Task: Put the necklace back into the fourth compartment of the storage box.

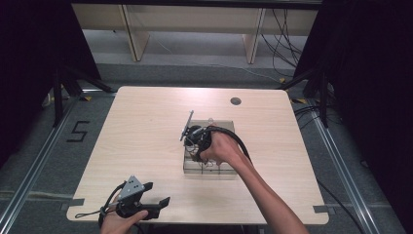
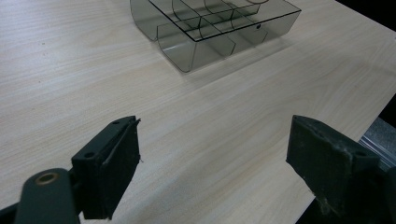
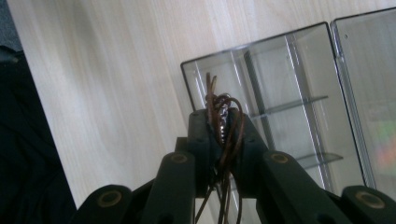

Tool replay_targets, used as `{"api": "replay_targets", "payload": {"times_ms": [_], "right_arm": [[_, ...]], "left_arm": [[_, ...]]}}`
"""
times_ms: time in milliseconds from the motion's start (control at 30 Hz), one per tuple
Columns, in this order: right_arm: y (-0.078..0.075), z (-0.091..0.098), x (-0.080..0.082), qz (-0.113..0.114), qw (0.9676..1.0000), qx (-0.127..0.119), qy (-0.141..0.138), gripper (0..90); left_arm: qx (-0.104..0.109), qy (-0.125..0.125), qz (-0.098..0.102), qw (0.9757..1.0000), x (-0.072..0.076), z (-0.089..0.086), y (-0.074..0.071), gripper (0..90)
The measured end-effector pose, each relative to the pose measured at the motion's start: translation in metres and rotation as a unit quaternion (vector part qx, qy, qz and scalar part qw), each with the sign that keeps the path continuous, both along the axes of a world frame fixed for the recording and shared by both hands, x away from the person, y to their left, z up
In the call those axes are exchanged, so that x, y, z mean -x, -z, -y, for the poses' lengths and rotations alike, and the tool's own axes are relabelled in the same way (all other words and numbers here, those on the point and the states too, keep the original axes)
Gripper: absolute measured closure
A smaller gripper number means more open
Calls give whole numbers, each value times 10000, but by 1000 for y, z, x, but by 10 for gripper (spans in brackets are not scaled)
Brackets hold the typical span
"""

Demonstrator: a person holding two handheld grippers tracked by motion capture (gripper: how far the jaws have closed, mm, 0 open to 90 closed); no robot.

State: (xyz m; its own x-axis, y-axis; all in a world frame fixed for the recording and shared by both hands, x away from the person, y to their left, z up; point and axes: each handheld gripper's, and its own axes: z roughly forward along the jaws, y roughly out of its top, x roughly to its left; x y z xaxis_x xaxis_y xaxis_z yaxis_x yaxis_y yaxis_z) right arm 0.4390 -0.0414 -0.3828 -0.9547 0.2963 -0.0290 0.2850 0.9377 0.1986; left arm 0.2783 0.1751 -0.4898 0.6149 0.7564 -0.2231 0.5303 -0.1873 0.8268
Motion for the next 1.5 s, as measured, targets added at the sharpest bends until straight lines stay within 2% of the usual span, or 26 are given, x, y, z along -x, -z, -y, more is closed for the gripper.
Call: {"api": "replay_targets", "payload": {"times_ms": [133,167,233,333,367,500,933,1000,1067,1133,1233,1367,1400,1500], "right_arm": [[6,-9,-7,-52,10000,76,-1,803],[9,-11,-9,-83,9999,75,15,803],[13,-15,-13,-86,9998,163,16,803],[19,-19,-19,-133,9998,150,55,803],[22,-21,-19,-167,9996,167,147,803],[28,-24,-24,-211,9995,191,131,803],[48,-25,-28,-357,9987,291,214,802],[50,-26,-29,-351,9988,276,175,802],[52,-27,-29,-388,9986,259,255,802],[55,-30,-28,-419,9985,262,236,801],[57,-30,-28,-429,9985,279,186,800],[60,-27,-28,-477,9984,203,235,795],[61,-26,-28,-490,9982,168,306,792],[63,-23,-28,-493,9982,189,282,778]], "left_arm": [[46,-22,2,10000,0,0,0,167],[-29,24,39,10000,0,-1,-1,167],[-22,26,44,10000,0,-1,-1,167],[43,-4,4,10000,0,0,-1,167],[51,-7,2,10000,0,0,-1,167],[53,4,-3,10000,1,0,0,167],[26,12,-6,10000,0,0,0,167],[-29,46,-26,10000,-1,-1,0,167],[-7,25,-37,10000,-1,0,1,167],[22,20,-18,10000,0,0,0,167],[-42,44,20,10000,0,-2,0,167],[7,13,-4,10000,0,-1,0,167],[-43,42,-8,10000,-1,-1,0,167],[-48,37,-21,10000,0,-1,0,167]]}}
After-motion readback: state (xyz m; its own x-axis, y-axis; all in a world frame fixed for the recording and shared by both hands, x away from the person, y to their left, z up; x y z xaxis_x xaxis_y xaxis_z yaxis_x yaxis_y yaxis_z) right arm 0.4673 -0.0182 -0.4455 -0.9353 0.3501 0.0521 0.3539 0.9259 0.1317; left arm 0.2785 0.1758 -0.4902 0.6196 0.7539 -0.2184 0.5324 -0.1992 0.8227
